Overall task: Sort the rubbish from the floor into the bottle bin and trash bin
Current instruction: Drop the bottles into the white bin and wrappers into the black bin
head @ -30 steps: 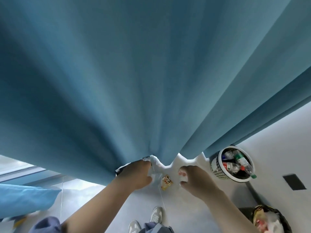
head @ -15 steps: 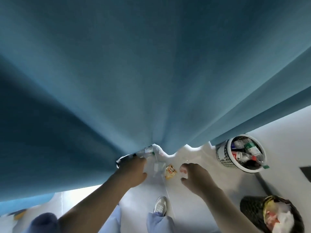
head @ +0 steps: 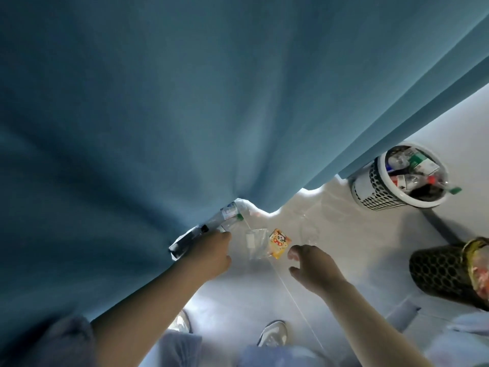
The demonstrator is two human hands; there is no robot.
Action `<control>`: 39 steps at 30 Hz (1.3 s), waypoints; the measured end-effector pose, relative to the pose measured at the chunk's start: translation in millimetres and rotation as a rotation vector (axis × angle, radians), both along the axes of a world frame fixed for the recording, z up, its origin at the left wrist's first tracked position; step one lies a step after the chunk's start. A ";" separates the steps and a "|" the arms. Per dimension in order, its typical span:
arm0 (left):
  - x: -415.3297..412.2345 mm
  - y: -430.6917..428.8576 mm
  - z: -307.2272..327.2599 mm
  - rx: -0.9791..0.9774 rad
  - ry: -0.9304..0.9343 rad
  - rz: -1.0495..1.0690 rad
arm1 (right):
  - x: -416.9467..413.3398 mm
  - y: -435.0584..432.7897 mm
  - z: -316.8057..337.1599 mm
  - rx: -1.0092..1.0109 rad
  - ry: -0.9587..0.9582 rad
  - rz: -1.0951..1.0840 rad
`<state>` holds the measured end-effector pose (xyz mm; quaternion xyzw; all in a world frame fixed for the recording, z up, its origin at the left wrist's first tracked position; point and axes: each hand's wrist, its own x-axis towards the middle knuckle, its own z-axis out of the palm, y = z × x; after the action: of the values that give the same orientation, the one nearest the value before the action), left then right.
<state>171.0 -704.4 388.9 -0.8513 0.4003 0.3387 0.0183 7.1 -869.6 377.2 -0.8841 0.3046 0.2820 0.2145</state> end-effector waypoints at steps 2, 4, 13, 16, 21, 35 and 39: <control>2.7 -2.9 -37.8 -0.001 -0.013 -0.042 | 1.0 -1.3 -40.4 -0.020 0.008 -0.006; 6.7 -5.9 -77.1 -0.012 -0.027 -0.077 | 3.3 -5.0 -80.5 -0.046 0.007 0.001; 27.1 -44.5 -249.0 -0.121 -0.097 -0.260 | 27.3 -36.5 -256.8 -0.182 0.017 0.121; 40.0 -56.0 -303.4 -0.130 -0.116 -0.321 | 43.0 -49.6 -307.9 -0.228 0.005 0.209; 52.3 -58.1 -353.1 -0.158 -0.134 -0.355 | 51.5 -55.6 -348.8 -0.328 -0.029 0.352; 66.0 -12.3 -396.0 -0.072 -0.260 -0.121 | 56.1 -37.1 -376.4 -0.263 -0.046 0.363; 70.2 -5.2 -411.8 -0.038 -0.254 -0.097 | 68.0 -28.8 -385.7 -0.248 -0.068 0.364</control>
<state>241.2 -709.7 -22.9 -0.8671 0.4419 0.2191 0.0692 75.1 -898.4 -8.5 -0.9530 0.1652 0.2466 0.0599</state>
